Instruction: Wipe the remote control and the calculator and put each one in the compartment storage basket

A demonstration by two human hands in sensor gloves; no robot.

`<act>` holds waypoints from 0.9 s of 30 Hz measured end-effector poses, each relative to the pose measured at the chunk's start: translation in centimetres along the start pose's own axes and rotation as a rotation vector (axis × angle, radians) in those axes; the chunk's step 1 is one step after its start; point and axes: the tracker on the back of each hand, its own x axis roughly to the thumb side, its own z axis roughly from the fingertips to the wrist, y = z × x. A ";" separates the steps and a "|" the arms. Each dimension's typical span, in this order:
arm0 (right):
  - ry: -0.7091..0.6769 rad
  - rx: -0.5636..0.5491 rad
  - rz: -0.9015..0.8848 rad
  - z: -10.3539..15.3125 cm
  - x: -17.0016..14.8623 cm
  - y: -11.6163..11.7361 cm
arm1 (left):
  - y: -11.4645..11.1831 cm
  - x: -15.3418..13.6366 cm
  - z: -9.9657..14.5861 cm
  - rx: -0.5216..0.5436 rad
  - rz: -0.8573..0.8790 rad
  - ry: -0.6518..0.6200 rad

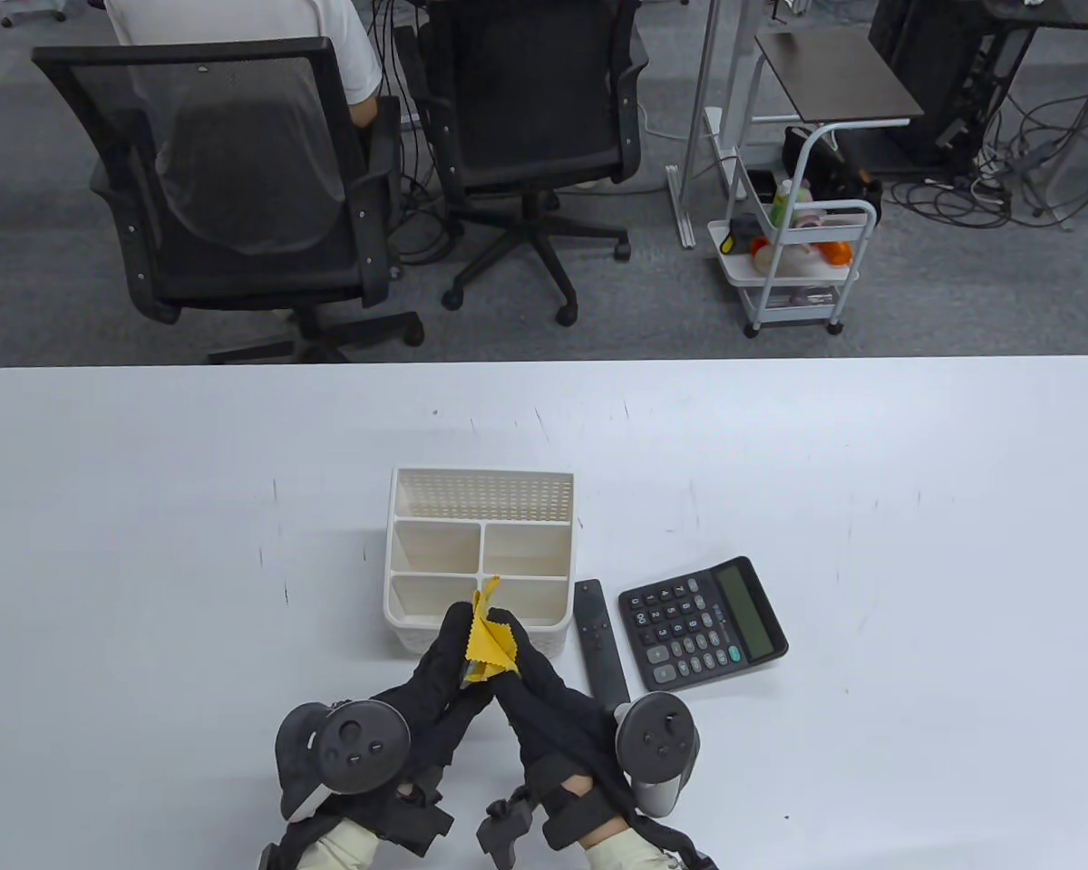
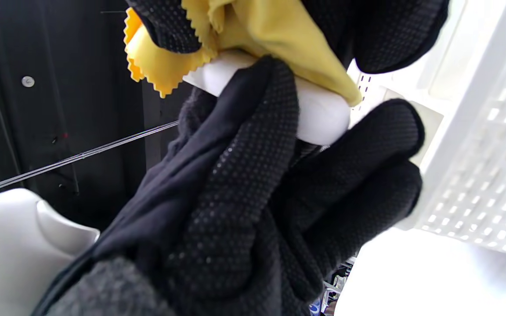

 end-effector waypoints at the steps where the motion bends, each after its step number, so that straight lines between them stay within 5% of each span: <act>1: 0.005 0.007 0.003 0.0 -0.1 0.0 | 0.0 0.0 0.0 0.000 0.002 0.006; 7: -0.032 0.065 0.079 0.2 0.5 0.8 | 0.3 -0.9 0.0 0.005 -0.024 0.101; 16: -0.011 0.004 0.009 0.1 0.1 0.1 | 0.2 0.1 0.0 -0.001 -0.024 -0.017; 27: -0.061 0.041 0.072 0.3 0.9 0.8 | 0.9 -1.2 0.1 0.074 -0.031 0.078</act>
